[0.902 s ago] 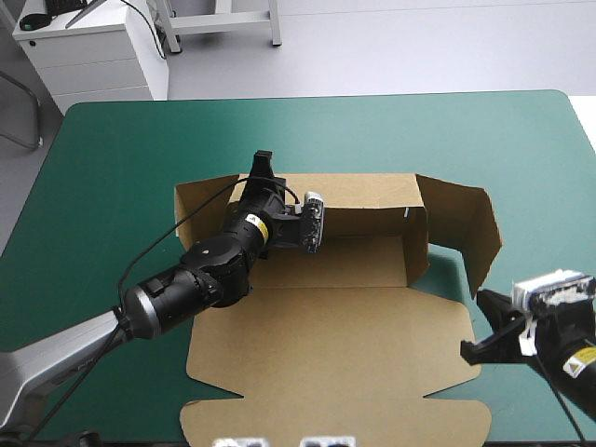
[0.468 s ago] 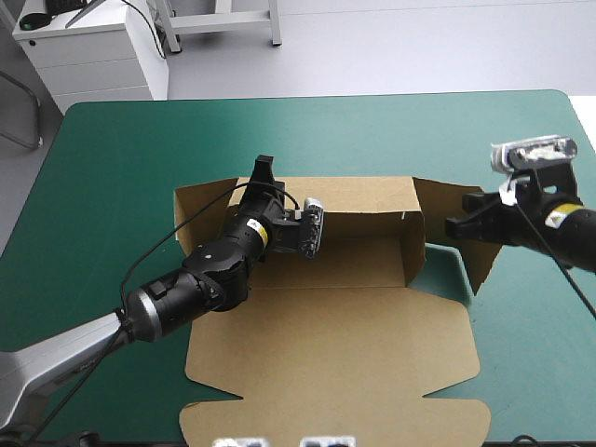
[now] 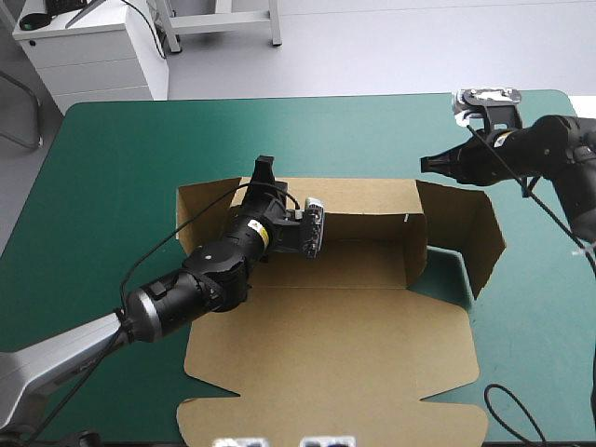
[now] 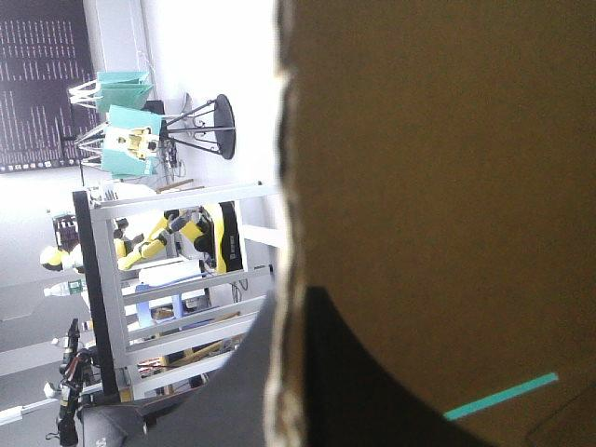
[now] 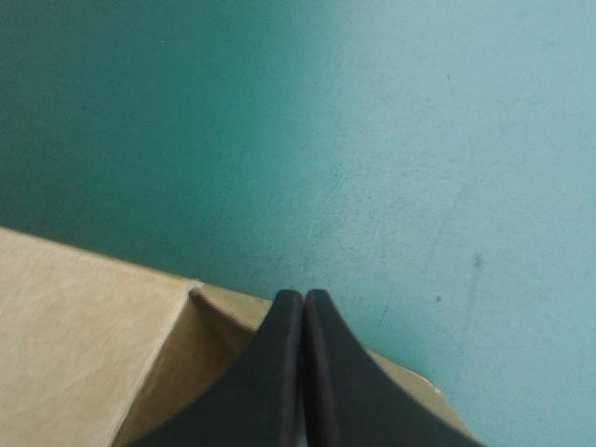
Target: Fold the box
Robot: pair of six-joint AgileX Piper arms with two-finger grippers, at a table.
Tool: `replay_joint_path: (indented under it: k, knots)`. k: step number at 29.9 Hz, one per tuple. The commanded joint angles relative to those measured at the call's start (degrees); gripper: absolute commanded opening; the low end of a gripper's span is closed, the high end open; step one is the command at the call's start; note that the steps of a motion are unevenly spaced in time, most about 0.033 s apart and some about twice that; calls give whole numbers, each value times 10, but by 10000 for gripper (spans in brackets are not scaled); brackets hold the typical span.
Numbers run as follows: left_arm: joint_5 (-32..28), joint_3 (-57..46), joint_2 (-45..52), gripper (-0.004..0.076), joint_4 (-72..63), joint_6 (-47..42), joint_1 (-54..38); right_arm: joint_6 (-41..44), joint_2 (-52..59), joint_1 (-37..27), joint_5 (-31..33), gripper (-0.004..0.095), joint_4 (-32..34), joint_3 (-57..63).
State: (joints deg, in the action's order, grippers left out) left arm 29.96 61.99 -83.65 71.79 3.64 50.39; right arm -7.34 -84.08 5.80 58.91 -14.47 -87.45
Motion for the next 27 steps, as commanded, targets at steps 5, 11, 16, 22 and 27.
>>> replay_joint_path:
  k: [5,11,16,22,27]
  knots:
    - [0,16,21,-8,22,-23,1,40,-54,2,0,-14,27,-58]
    - [10,14,21,-8,67,-77,1,47,-75,2,29,-14,45,-60]
    - [13,13,11,-8,76,-90,1,45,-78,2,87,-14,52,-60]
    - [22,13,-7,-8,76,-103,1,21,-65,2,126,-14,23,-47]
    - [27,13,-12,-8,81,-117,1,-8,-55,2,126,-14,-19,-16]
